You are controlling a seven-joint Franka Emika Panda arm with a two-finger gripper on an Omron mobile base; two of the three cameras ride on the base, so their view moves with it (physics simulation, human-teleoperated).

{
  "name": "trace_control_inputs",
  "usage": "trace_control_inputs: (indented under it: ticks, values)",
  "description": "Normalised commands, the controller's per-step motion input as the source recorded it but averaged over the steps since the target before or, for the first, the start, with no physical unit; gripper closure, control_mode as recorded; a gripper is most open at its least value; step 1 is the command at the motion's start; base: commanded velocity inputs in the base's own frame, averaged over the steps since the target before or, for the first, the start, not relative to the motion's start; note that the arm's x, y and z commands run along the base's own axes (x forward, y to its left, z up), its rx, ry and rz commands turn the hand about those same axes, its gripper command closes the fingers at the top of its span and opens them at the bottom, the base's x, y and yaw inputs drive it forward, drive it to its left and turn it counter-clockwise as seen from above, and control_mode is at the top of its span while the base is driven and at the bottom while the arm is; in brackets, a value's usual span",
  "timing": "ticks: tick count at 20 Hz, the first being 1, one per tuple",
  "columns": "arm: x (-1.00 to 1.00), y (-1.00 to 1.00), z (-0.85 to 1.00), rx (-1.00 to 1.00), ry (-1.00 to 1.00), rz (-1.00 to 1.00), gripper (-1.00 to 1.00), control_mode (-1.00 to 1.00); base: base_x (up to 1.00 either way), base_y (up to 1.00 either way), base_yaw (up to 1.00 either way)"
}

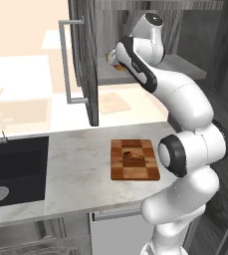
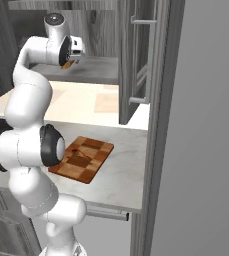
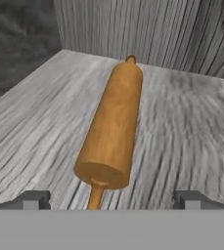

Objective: Open the cabinet, retrieve the rolling pin, and place it next to the meat on the cutting board to prepare for tenderizing.

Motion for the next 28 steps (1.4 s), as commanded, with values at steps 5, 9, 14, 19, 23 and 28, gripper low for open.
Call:
trace_control_inputs:
  ticks: [5,9,14,19,23,28]
  values:
    - [0.43,0.00,-0.09,-0.03,0.00,-0.08,-1.00,-1.00,0.00,0.00,0.00]
    - [0.46,0.00,-0.01,-0.01,0.00,-0.08,-1.00,-1.00,0.00,0.00,0.00]
    - [0.41,0.02,0.00,0.00,0.00,-0.08,-1.00,-1.00,0.00,0.00,0.00]
    - [0.22,0.03,0.00,0.00,0.00,-0.07,-1.00,-1.00,0.00,0.00,0.00]
    - [0.00,0.05,-0.19,0.00,0.03,-0.02,1.00,-1.00,0.00,0.00,0.00]
    - [0.00,0.19,-0.30,0.00,0.05,0.01,1.00,-1.00,0.00,0.00,0.00]
